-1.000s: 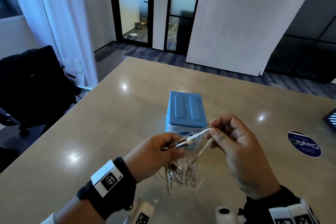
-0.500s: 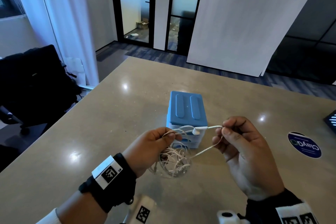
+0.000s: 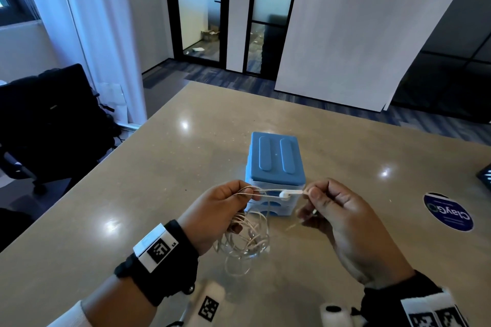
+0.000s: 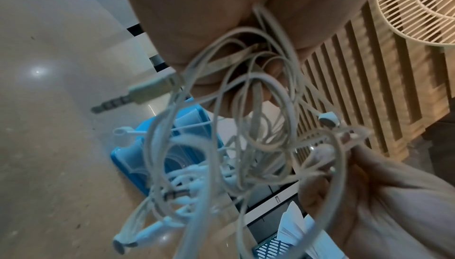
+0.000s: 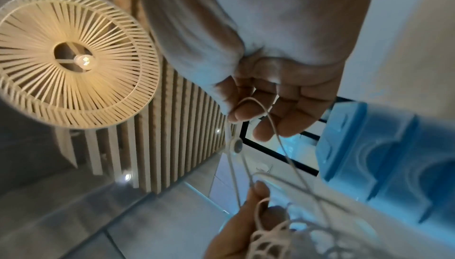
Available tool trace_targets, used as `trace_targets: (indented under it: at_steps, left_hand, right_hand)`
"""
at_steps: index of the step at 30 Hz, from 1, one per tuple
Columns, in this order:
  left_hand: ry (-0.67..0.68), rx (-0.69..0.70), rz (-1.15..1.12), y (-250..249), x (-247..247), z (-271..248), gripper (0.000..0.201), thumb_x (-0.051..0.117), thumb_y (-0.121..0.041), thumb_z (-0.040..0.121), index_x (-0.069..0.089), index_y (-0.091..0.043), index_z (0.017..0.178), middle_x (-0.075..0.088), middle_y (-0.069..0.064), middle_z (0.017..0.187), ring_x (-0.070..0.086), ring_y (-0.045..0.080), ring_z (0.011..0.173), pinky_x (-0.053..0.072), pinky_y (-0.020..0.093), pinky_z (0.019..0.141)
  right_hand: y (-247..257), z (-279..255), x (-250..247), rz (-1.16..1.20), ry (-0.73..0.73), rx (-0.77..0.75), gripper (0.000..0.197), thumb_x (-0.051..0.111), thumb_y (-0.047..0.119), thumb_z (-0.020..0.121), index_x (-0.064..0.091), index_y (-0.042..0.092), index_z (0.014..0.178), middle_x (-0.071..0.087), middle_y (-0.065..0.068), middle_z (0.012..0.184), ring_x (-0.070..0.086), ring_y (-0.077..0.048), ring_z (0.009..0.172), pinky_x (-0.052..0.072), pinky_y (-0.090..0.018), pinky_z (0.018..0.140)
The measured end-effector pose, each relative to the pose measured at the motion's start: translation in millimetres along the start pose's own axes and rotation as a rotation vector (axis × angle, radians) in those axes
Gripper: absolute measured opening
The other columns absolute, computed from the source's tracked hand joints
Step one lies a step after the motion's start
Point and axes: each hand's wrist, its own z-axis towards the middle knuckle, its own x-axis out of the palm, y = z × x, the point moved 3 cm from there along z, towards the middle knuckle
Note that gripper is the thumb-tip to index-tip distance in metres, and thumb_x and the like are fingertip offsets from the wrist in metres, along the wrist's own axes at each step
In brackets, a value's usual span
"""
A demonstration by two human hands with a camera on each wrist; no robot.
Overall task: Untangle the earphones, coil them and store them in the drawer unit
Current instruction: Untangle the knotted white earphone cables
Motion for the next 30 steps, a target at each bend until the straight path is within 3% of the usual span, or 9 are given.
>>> trace_targets:
  at_steps: [3, 8, 11, 14, 18, 21, 24, 26, 30]
  left_hand:
    - [0.057, -0.012, 0.061, 3, 7, 0, 0.030, 0.049, -0.012, 0.100, 0.071, -0.022, 0.082, 0.044, -0.009, 0.054, 0.039, 0.011, 0.049, 0.039, 0.024, 0.047]
    - [0.149, -0.014, 0.198, 7, 17, 0, 0.025, 0.049, -0.014, 0.101, 0.067, -0.021, 0.086, 0.047, -0.017, 0.049, 0.042, 0.005, 0.047, 0.040, 0.026, 0.052]
    - [0.063, -0.058, 0.170, 14, 11, 5, 0.025, 0.051, -0.014, 0.100, 0.069, -0.021, 0.084, 0.048, -0.015, 0.052, 0.042, 0.007, 0.049, 0.041, 0.024, 0.049]
    - [-0.026, -0.110, 0.031, 21, 4, 9, 0.026, 0.049, -0.011, 0.100, 0.069, -0.015, 0.083, 0.047, -0.005, 0.056, 0.041, 0.010, 0.047, 0.038, 0.022, 0.045]
    - [-0.085, -0.125, -0.312, 19, -2, 11, 0.023, 0.047, -0.010, 0.102, 0.065, -0.005, 0.090, 0.035, 0.003, 0.058, 0.036, 0.010, 0.037, 0.041, 0.020, 0.038]
    - [-0.066, -0.128, -0.514, 16, -4, 14, 0.022, 0.045, -0.013, 0.103, 0.064, -0.006, 0.093, 0.034, 0.005, 0.060, 0.035, 0.010, 0.036, 0.041, 0.022, 0.039]
    - [-0.010, -0.162, -0.665, 11, -1, 17, 0.020, 0.047, -0.018, 0.102, 0.061, -0.011, 0.089, 0.041, 0.004, 0.054, 0.042, 0.015, 0.040, 0.043, 0.025, 0.048]
    - [0.032, -0.195, -0.741, 9, 4, 18, 0.019, 0.051, -0.019, 0.099, 0.063, -0.013, 0.085, 0.054, 0.007, 0.062, 0.052, 0.022, 0.053, 0.049, 0.034, 0.061]
    - [0.144, -0.282, -0.831, 18, 17, 19, 0.029, 0.050, -0.026, 0.100, 0.062, -0.004, 0.114, 0.054, 0.026, 0.118, 0.056, 0.037, 0.095, 0.040, 0.055, 0.102]
  right_hand:
    - [-4, 2, 11, 0.258, 0.012, 0.130, 0.020, 0.052, 0.014, 0.100, 0.061, 0.010, 0.083, 0.059, -0.007, 0.070, 0.062, -0.022, 0.066, 0.049, -0.035, 0.069]
    - [-6, 9, 8, -0.281, 0.122, 0.006, 0.021, 0.073, 0.033, 0.090, 0.070, 0.015, 0.078, 0.057, -0.001, 0.062, 0.052, -0.015, 0.063, 0.047, -0.031, 0.066]
    - [0, 10, 3, 0.106, 0.054, -0.029, 0.016, 0.075, 0.031, 0.079, 0.067, 0.018, 0.072, 0.055, -0.008, 0.066, 0.056, -0.019, 0.065, 0.049, -0.033, 0.071]
    - [-2, 11, -1, 0.474, 0.039, 0.024, 0.017, 0.064, 0.020, 0.086, 0.061, 0.016, 0.070, 0.049, -0.007, 0.068, 0.057, -0.024, 0.069, 0.048, -0.036, 0.077]
    - [-20, 14, -14, 0.106, -0.074, 0.082, 0.019, 0.057, 0.007, 0.097, 0.063, 0.010, 0.079, 0.052, -0.008, 0.063, 0.060, -0.025, 0.067, 0.051, -0.033, 0.072]
    - [-34, 12, -13, -0.189, 0.018, 0.107, 0.011, 0.065, 0.004, 0.094, 0.065, 0.008, 0.104, 0.058, -0.005, 0.067, 0.061, -0.023, 0.068, 0.050, -0.036, 0.074]
    - [-43, 10, -4, -0.335, 0.184, 0.083, 0.052, 0.070, 0.015, 0.076, 0.061, 0.036, 0.123, 0.064, -0.002, 0.080, 0.061, -0.019, 0.079, 0.049, -0.036, 0.080]
    - [-50, 9, 4, -0.248, 0.238, 0.147, 0.064, 0.070, 0.014, 0.070, 0.058, 0.042, 0.126, 0.067, -0.008, 0.096, 0.064, -0.019, 0.087, 0.054, -0.034, 0.081]
    - [-65, 6, 23, 0.183, 0.348, 0.394, 0.074, 0.063, 0.000, 0.072, 0.054, 0.033, 0.137, 0.068, -0.018, 0.129, 0.068, -0.036, 0.105, 0.056, -0.053, 0.085]
